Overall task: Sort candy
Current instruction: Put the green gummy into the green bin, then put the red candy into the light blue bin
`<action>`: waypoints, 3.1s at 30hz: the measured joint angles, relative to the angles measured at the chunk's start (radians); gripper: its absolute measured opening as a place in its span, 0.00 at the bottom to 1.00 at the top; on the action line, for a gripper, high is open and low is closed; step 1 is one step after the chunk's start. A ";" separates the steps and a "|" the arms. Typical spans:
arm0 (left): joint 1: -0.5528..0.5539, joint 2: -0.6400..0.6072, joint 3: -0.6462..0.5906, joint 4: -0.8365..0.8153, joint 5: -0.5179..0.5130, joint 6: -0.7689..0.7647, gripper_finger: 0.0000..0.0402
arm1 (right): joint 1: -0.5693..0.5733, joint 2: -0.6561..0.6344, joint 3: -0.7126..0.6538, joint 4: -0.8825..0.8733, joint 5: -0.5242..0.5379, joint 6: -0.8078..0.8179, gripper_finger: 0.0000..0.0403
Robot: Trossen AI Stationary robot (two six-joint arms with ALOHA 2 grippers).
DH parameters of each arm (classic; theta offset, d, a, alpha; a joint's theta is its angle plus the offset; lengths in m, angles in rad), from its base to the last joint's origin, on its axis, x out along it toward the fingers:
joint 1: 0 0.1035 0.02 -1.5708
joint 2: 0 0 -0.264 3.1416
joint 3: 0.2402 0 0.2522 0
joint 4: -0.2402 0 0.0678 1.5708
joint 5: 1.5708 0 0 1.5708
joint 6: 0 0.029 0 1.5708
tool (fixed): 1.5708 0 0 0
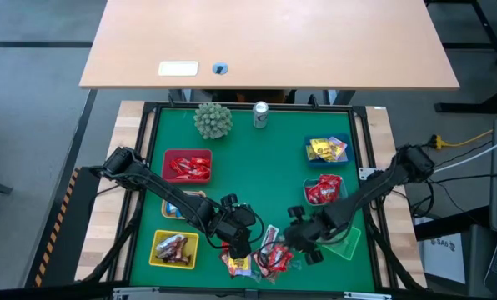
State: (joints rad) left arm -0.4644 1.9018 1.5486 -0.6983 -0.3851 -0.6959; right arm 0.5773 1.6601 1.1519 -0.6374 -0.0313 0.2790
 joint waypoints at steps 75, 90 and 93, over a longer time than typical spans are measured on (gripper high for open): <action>-0.001 0.000 0.000 0.006 0.000 0.000 0.46 | 0.256 0.126 0.129 -0.856 0.090 0.163 0.01; -0.001 0.000 0.000 0.006 0.000 0.000 0.46 | 0.254 0.126 0.129 -0.894 0.065 0.162 0.29; -0.001 0.000 0.000 0.006 0.001 0.000 0.46 | 0.253 0.126 0.129 -0.917 0.065 0.155 0.38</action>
State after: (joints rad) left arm -0.4653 1.9018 1.5482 -0.6922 -0.3844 -0.6959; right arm 0.8307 1.7863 1.2808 -1.5549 0.0338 0.4339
